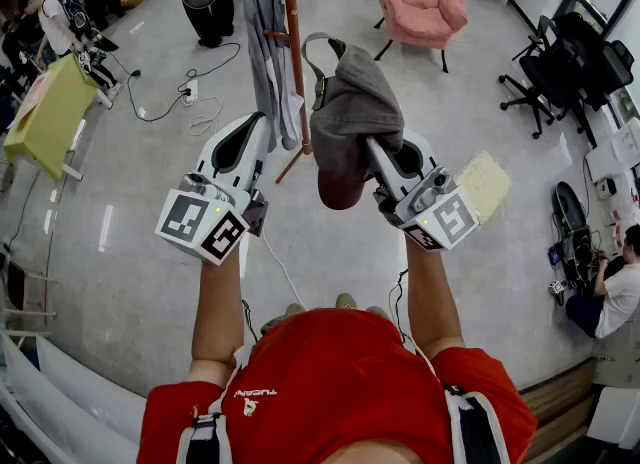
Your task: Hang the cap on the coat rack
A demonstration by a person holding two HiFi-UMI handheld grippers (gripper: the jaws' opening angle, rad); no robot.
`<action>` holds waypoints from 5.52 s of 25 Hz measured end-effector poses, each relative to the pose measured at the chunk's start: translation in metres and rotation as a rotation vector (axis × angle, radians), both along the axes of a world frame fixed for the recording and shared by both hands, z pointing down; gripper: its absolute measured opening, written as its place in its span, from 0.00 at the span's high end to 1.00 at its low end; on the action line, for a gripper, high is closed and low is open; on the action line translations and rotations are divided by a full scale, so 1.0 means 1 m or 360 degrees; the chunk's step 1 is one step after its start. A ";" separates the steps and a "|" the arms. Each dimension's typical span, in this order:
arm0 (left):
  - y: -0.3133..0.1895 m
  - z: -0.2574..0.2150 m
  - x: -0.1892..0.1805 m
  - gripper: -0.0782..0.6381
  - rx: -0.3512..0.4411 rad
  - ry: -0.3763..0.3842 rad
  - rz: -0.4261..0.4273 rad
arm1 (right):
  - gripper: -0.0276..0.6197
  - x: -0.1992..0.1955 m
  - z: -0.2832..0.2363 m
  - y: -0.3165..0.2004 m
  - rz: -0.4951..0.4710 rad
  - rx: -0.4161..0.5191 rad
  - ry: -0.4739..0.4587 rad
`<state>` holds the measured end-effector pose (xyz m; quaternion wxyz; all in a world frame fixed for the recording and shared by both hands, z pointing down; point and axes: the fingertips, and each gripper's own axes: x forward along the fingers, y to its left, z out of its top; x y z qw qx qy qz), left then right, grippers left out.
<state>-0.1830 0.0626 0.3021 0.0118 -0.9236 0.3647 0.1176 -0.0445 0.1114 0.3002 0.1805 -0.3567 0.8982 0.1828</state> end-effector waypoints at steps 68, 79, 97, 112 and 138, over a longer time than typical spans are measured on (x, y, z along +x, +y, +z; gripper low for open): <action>-0.399 -0.135 0.078 0.88 0.0338 -0.0099 -0.0096 | 0.90 0.104 -0.293 -0.436 -0.0444 0.0486 -0.0281; -0.411 -0.144 0.073 0.88 0.0357 -0.0112 -0.0380 | 0.90 0.103 -0.312 -0.498 -0.0874 0.0364 -0.0351; -0.425 -0.130 0.090 0.88 0.0285 -0.0152 -0.0470 | 0.89 0.058 -0.231 -0.549 -0.0817 0.0152 0.0013; -0.410 -0.120 0.095 0.88 0.0266 -0.0158 -0.0417 | 0.62 0.081 -0.153 -0.538 -0.0532 -0.0041 0.0087; -0.357 -0.055 0.107 0.88 0.0221 -0.0160 -0.0365 | 0.92 0.069 -0.054 -0.411 -0.0321 -0.0072 -0.0052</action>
